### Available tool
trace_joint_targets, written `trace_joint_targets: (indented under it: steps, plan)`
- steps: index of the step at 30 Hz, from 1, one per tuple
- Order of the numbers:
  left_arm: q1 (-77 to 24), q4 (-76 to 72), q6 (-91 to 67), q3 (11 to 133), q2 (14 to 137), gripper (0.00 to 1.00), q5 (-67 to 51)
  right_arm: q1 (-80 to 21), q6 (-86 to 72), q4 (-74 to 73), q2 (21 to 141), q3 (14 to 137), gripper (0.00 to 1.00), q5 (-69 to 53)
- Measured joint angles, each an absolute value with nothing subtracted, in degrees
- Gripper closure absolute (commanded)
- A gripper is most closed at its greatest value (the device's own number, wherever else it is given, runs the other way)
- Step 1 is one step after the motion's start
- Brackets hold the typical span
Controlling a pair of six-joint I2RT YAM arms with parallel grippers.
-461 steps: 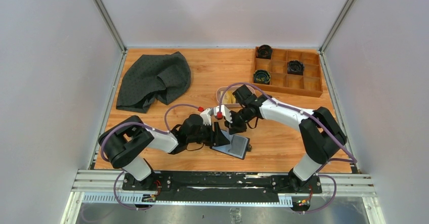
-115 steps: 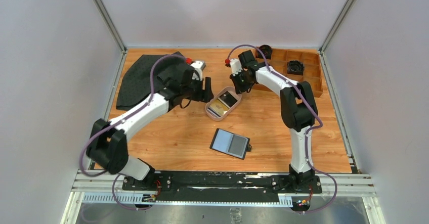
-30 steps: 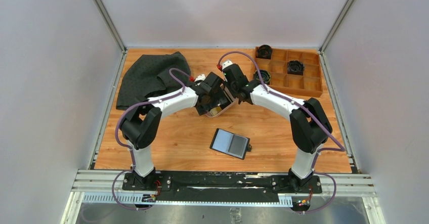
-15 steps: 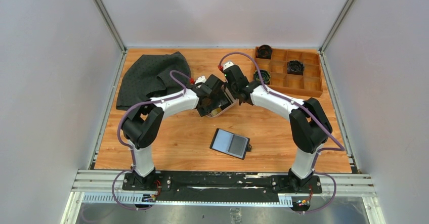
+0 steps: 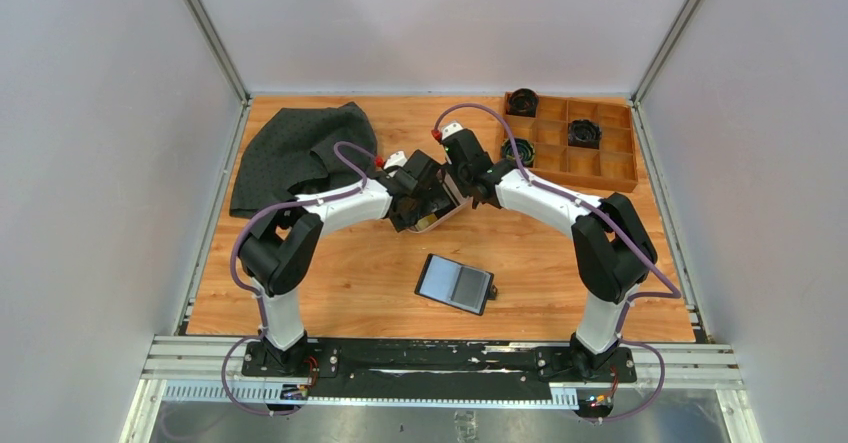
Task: Put the credit cards into the card holder
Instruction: Pick up the credit card from the storage box.
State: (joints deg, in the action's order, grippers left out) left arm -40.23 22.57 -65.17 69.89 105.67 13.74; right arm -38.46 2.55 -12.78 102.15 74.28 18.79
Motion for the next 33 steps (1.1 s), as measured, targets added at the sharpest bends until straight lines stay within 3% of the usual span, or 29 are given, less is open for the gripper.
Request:
trace_joint_targets:
  steps: [30, 33]
  plan:
    - [-40.3, 19.6, -65.3, 70.6, 107.2, 0.03, 15.2, -37.6, 1.5, -12.8, 102.1, 73.5, 1.0, 17.6]
    - [-40.3, 17.9, -64.9, 70.1, 107.2, 0.07, 14.6, -37.6, 1.3, -12.8, 102.1, 73.5, 1.0, 17.6]
